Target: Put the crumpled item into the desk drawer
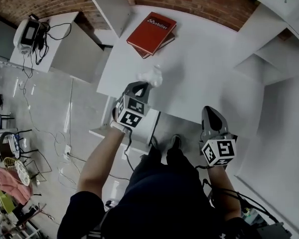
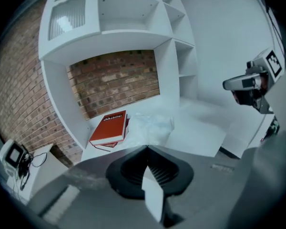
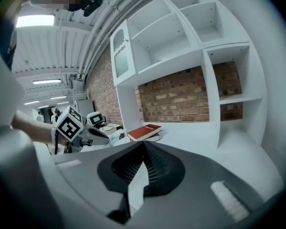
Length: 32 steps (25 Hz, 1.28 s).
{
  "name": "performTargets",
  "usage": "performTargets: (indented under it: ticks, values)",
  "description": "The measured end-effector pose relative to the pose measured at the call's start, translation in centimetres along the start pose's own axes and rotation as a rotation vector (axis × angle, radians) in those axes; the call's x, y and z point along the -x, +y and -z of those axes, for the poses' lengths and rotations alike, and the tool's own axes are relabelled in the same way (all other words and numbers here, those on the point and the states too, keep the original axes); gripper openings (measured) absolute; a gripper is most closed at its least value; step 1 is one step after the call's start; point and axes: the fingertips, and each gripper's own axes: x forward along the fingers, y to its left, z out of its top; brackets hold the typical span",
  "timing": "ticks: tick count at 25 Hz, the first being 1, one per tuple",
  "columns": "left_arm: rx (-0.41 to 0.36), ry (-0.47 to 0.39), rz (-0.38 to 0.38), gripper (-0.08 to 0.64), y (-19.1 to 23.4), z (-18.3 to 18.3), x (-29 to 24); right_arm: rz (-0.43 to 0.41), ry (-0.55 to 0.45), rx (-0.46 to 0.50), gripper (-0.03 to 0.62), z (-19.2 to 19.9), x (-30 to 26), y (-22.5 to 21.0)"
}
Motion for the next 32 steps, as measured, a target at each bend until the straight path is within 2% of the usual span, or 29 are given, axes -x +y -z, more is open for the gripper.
performTargets:
  ticks: [5, 12, 16, 21, 27, 32]
  values:
    - [0.093, -0.034, -0.070, 0.002, -0.7, 0.6, 5.0, -0.103, 0.002, 0.026, 0.002, -0.7, -1.7, 1.8]
    - [0.181, -0.104, -0.189, 0.002, -1.7, 1.7, 11.1, -0.255, 0.019, 0.060, 0.002, -0.9, -4.1, 5.1]
    - [0.217, -0.093, -0.254, 0.002, -1.5, 2.6, 15.1, -0.347, 0.037, 0.081, 0.002, -1.2, -5.0, 8.1]
    - [0.299, -0.052, -0.347, 0.002, -0.6, 6.8, 18.5, -0.449, 0.072, 0.101, 0.002, 0.5, -6.4, 11.9]
    - [0.389, -0.039, -0.414, 0.002, -0.3, 10.6, 21.8, -0.497, 0.095, 0.128, 0.002, 1.4, -6.9, 15.0]
    - [0.404, -0.029, -0.404, 0.002, 0.7, 13.1, 23.0, -0.478, 0.099, 0.146, 0.002, 1.3, -7.1, 17.1]
